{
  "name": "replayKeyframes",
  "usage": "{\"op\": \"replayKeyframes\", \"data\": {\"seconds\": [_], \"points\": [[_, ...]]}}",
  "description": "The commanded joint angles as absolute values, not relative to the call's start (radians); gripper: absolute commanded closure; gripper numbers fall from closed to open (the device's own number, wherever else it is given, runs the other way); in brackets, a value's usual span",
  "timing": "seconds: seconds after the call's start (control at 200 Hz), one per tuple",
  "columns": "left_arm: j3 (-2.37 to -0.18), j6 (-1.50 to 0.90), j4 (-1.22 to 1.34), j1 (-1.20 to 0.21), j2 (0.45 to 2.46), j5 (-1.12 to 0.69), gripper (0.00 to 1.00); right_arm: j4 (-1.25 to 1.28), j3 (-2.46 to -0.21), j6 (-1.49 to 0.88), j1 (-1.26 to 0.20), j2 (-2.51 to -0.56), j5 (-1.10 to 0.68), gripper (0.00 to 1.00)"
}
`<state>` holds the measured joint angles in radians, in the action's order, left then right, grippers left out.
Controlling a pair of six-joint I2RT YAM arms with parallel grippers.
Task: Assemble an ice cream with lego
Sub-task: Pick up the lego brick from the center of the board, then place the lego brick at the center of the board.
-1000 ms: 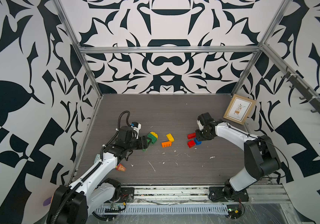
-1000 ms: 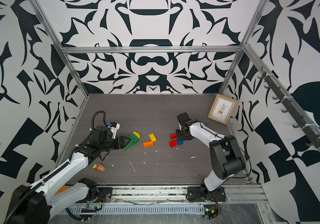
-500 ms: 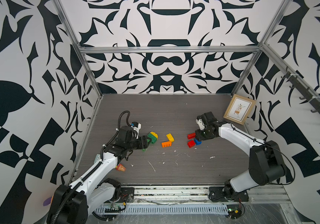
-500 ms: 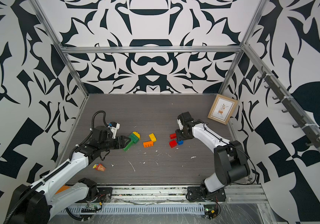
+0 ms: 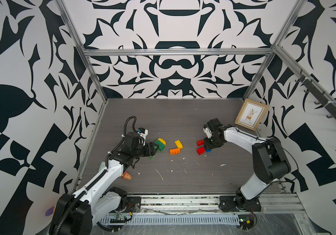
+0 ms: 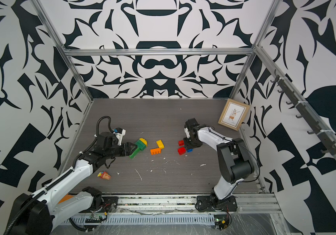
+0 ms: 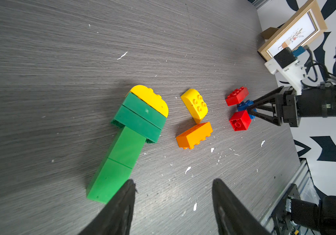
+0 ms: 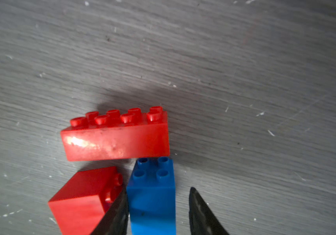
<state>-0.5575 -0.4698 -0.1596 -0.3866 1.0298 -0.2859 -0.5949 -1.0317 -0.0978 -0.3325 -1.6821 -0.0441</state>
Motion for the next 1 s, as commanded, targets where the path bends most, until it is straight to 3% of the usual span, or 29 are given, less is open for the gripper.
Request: {"op": "replayKeyframes", "data": {"seconds": [0.0,0.195,0.38,0.51,0.605,0.75,0.995], "points": [[-0.564,-0.453,-0.164,-0.388,1.019,-0.275,0.36,-0.609,-1.066,-0.098,-0.345,-1.681,-0.016,0.57],[-0.566,-0.449,-0.175,-0.388,1.013,-0.273,0.36,-0.583,-1.035,-0.122,-0.356,-1.634,0.001,0.74],[-0.563,-0.450,-0.179,-0.388,0.988,-0.296,0.36,-0.482,-0.906,-0.177,-0.396,-1.346,-0.006,0.86],[-0.544,-0.446,-0.173,-0.387,0.947,-0.307,0.36,-0.189,-0.703,-0.194,-0.554,-1.116,0.007,0.87],[-0.513,-0.446,-0.145,-0.388,0.917,-0.298,0.36,0.118,-0.547,-0.168,-0.711,-1.053,0.016,0.85],[-0.489,-0.442,-0.126,-0.388,0.908,-0.297,0.36,0.565,-0.362,-0.118,-0.855,-1.124,0.054,0.85],[-0.462,-0.447,-0.113,-0.388,0.920,-0.323,0.38,1.150,-0.242,-0.113,-0.897,-1.521,0.021,0.86]]}}
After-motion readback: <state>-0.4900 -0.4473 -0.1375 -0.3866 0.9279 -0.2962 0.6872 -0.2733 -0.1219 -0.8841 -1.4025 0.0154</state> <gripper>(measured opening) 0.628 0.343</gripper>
